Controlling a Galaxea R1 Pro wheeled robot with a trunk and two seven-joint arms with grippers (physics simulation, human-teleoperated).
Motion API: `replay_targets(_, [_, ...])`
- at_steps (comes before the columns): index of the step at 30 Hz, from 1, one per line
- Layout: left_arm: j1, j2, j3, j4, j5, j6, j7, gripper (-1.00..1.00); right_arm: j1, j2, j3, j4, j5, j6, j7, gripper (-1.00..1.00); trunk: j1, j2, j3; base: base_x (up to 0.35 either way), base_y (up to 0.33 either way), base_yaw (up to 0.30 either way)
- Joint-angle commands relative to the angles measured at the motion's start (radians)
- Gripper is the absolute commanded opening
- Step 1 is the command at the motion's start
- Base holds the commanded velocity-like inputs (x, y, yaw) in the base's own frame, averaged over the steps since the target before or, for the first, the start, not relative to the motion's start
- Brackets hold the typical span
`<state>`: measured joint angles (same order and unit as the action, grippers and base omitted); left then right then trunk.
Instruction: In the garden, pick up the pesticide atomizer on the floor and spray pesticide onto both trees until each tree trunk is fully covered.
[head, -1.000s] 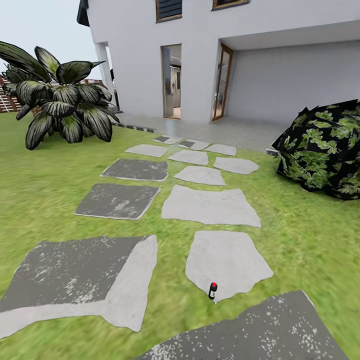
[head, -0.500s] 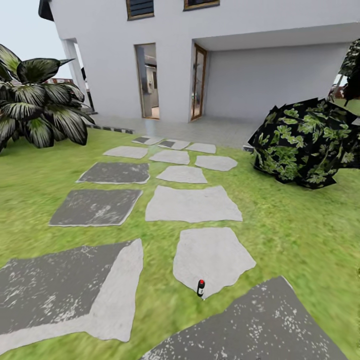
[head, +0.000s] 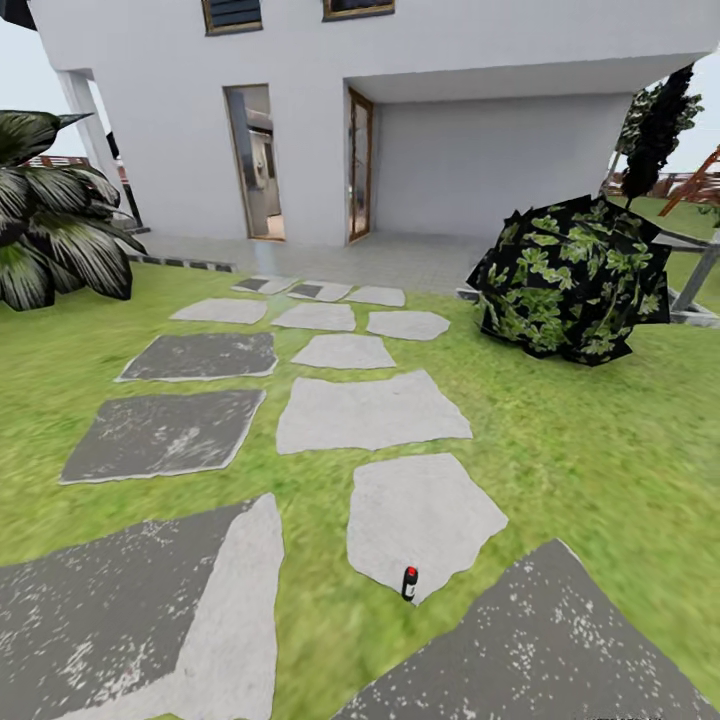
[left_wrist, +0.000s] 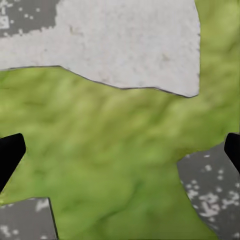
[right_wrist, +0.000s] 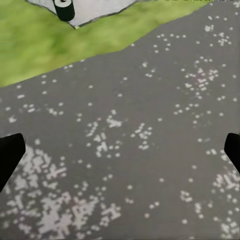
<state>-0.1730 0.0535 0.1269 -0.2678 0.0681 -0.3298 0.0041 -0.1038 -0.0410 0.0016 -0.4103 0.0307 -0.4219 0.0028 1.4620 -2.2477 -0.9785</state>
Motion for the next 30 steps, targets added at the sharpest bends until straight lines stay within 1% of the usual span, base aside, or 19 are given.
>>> replay_targets(1, [0.000,0.000,-0.003,0.001,0.007,-0.003,0.000,1.00,-0.001,0.000,0.000,0.001,0.003,-0.003,0.000,1.00,0.000,0.000,-0.001,0.122,0.298,-0.215])
replay_targets(9, [0.000,0.000,-0.003,0.001,0.007,-0.003,-0.001,1.00,-0.001,0.000,0.000,0.000,0.003,-0.003,0.000,1.00,0.000,0.000,-0.001,0.110,0.304,-0.234])
replay_targets(30, [0.000,-0.001,-0.003,0.001,0.007,-0.003,0.000,1.00,-0.001,0.000,0.000,0.000,0.003,-0.003,0.000,1.00,0.000,0.000,-0.001,0.083,0.316,-0.269])
